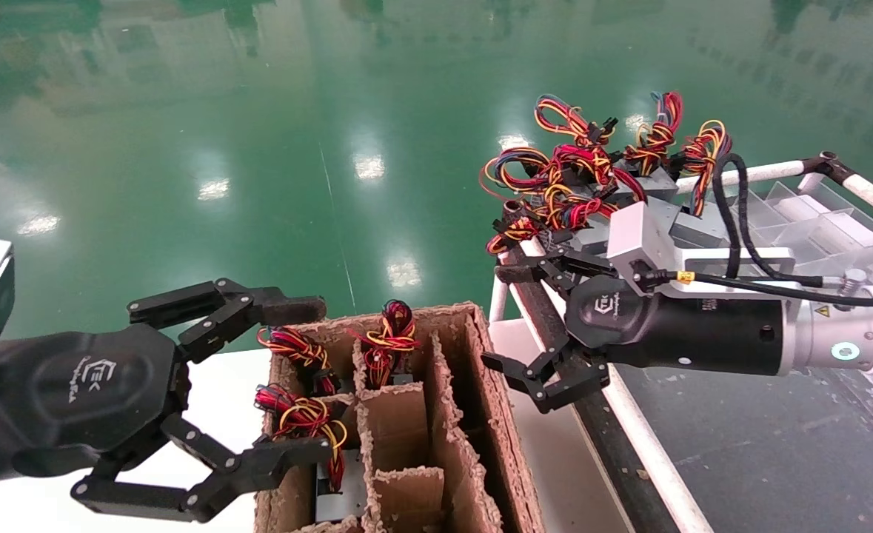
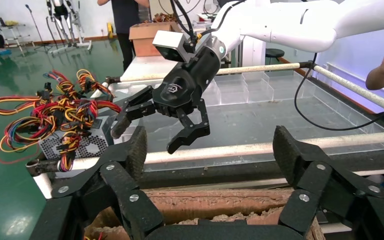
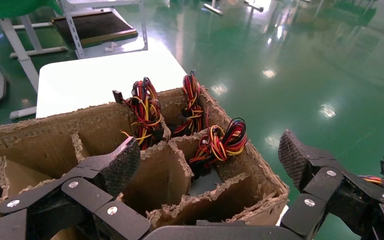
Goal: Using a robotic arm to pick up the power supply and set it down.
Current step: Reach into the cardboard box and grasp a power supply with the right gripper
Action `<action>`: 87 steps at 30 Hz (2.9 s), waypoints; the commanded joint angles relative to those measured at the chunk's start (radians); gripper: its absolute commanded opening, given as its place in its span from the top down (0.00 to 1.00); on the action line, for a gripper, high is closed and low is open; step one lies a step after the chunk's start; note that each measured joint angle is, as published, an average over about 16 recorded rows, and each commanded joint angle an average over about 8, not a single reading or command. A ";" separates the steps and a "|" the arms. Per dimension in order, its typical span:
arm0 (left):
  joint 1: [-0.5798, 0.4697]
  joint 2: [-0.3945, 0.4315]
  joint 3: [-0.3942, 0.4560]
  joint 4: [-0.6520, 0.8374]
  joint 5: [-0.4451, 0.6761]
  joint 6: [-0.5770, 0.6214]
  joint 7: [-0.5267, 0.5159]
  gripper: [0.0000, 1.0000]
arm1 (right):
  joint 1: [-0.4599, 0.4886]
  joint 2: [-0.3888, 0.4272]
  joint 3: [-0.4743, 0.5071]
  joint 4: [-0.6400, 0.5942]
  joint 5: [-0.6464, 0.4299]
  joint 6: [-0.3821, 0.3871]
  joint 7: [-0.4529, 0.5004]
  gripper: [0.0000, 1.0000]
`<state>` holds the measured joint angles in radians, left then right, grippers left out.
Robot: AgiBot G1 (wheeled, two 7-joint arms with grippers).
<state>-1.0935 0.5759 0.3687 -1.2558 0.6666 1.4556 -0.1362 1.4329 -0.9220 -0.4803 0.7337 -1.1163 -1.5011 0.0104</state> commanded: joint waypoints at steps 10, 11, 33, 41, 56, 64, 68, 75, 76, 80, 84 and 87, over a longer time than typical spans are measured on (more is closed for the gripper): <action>0.000 0.000 0.000 0.000 0.000 0.000 0.000 0.00 | -0.011 -0.005 0.000 0.006 -0.006 0.022 -0.009 0.00; 0.000 0.000 0.000 0.000 0.000 0.000 0.000 0.00 | -0.009 -0.013 -0.003 -0.001 -0.015 0.032 -0.016 0.00; 0.000 0.000 0.000 0.000 0.000 0.000 0.000 0.00 | 0.216 -0.336 -0.077 -0.505 -0.172 0.266 -0.215 0.00; 0.000 0.000 0.000 0.000 0.000 0.000 0.000 0.00 | 0.251 -0.404 -0.068 -0.602 -0.161 0.309 -0.238 0.00; 0.000 0.000 0.000 0.000 0.000 0.000 0.000 0.00 | 0.227 -0.434 -0.081 -0.634 -0.143 0.272 -0.181 0.00; 0.000 0.000 0.000 0.000 0.000 0.000 0.000 0.00 | 0.214 -0.433 -0.113 -0.617 -0.158 0.269 -0.126 0.00; 0.000 0.000 0.000 0.000 0.000 0.000 0.000 0.00 | 0.212 -0.431 -0.126 -0.615 -0.163 0.276 -0.112 0.00; 0.000 0.000 0.000 0.000 0.000 0.000 0.000 0.00 | 0.206 -0.430 -0.139 -0.615 -0.161 0.289 -0.105 0.68; 0.000 0.000 0.000 0.000 0.000 0.000 0.000 0.00 | 0.205 -0.431 -0.140 -0.614 -0.161 0.293 -0.106 0.80; 0.000 0.000 0.000 0.000 0.000 0.000 0.000 0.00 | 0.200 -0.432 -0.146 -0.608 -0.157 0.318 -0.113 1.00; 0.000 0.000 0.000 0.000 0.000 0.000 0.000 0.00 | 0.195 -0.433 -0.152 -0.599 -0.152 0.341 -0.119 1.00; 0.000 0.000 0.000 0.000 0.000 0.000 0.000 0.00 | 0.193 -0.434 -0.156 -0.593 -0.147 0.350 -0.120 1.00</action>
<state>-1.0936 0.5757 0.3691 -1.2556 0.6663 1.4555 -0.1359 1.6266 -1.3556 -0.6367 0.1391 -1.2624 -1.1548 -0.1076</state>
